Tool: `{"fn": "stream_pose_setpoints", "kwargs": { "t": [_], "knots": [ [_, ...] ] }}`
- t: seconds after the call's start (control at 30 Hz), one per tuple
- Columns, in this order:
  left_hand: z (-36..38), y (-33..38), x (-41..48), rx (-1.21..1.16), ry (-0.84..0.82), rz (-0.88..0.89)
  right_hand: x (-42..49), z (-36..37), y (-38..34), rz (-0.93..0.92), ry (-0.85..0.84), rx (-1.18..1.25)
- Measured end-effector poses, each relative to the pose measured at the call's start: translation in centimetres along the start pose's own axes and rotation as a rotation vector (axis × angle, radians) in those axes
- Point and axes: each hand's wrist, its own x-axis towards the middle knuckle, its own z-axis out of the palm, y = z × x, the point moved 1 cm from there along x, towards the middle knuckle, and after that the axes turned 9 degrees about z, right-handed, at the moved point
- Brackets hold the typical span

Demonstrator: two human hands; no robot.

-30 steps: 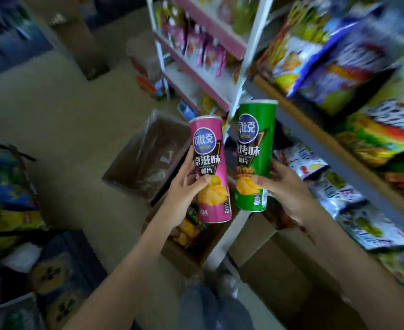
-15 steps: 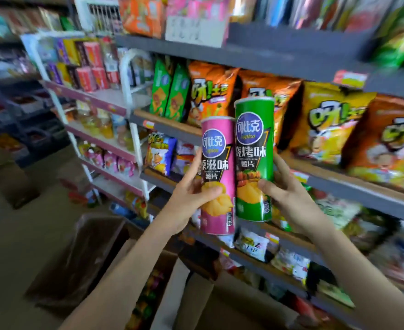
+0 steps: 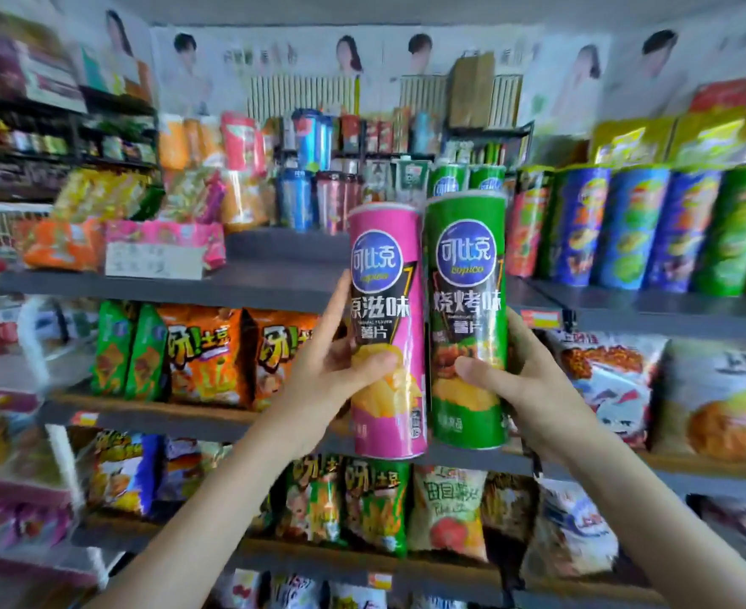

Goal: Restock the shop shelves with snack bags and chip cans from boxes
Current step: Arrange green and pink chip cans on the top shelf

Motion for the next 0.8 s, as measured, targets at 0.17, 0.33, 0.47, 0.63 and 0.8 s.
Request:
{"fn": "stream_pose_setpoints", "kwargs": {
  "t": [0.17, 0.33, 0.47, 0.63, 0.8],
  "knots": [
    [-1.3, 1.0, 6.4, 0.026, 0.006, 0.08, 3.8, -2.2, -3.0, -0.072, 0.096, -0.006],
    [-1.6, 0.4, 12.2, 0.073, -0.019, 0.137, 8.7, -5.3, -4.3, -0.1, 0.228, -0.023],
    [-0.2, -1.9, 16.2, 0.106, -0.061, 0.152, 12.4, -8.6, -3.8, -0.096, 0.34, -0.027],
    [1.5, -5.3, 19.9, 0.194, -0.058, 0.138, 17.6, -12.2, -2.8, -0.033, 0.33, -0.136],
    [2.6, -8.8, 23.3, 0.261, -0.001, 0.037, 22.6, -14.5, -1.2, 0.023, 0.22, -0.188]
  ]
}}
